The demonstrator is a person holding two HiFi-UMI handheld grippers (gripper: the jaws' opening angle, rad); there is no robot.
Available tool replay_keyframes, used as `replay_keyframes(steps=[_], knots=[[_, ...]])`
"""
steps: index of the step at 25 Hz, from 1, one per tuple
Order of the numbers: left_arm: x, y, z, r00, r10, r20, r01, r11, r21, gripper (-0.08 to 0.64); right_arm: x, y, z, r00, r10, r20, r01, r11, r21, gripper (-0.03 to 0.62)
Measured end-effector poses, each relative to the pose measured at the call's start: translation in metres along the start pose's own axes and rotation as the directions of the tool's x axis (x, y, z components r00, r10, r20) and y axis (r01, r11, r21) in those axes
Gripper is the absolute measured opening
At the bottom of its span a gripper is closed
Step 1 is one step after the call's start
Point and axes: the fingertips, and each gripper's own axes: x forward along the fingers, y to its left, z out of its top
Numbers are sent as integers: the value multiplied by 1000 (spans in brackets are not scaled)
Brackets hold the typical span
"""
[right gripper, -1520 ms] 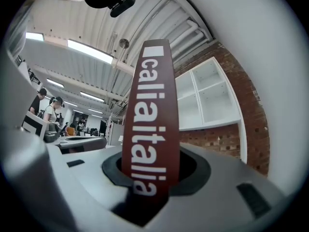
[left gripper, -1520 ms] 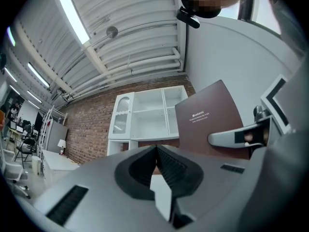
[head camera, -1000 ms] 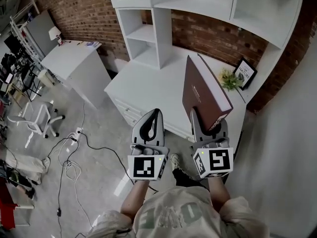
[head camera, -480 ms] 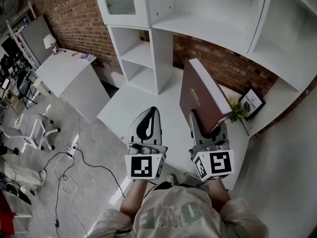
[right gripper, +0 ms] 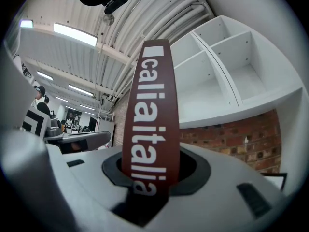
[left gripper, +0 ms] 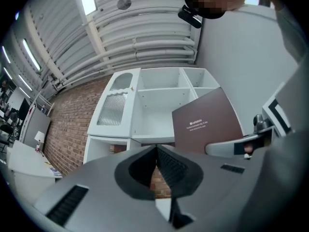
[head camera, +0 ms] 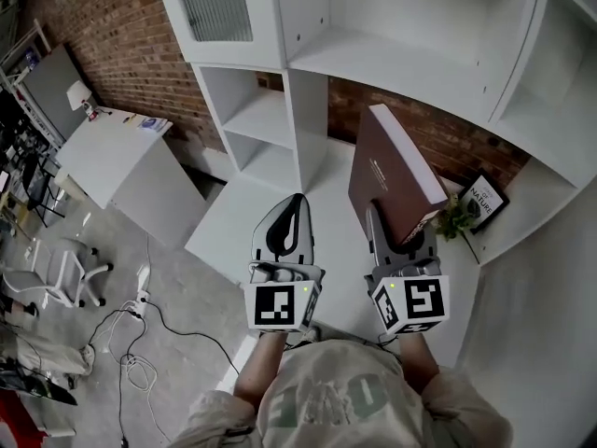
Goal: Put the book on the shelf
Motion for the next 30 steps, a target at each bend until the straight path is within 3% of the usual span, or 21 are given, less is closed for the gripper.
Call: replay_keyframes(steps=[7, 14, 25, 30], knots=[[20, 18, -14, 999, -47, -22, 46, 998, -47, 12, 14, 6, -2, 998, -57, -7, 57, 998, 11, 152], [39, 8, -21, 995, -96, -41, 93, 994, -65, 12, 19, -6, -10, 995, -79, -64, 83, 995, 56, 152], [49, 8, -27, 989, -127, -78, 123, 991, -53, 12, 55, -17, 121, 984, -56, 169, 52, 998, 27, 152], [55, 14, -32, 989, -130, -74, 126, 991, -51, 12, 82, -51, 177, 961, -115, 251, 134, 989, -60, 152]])
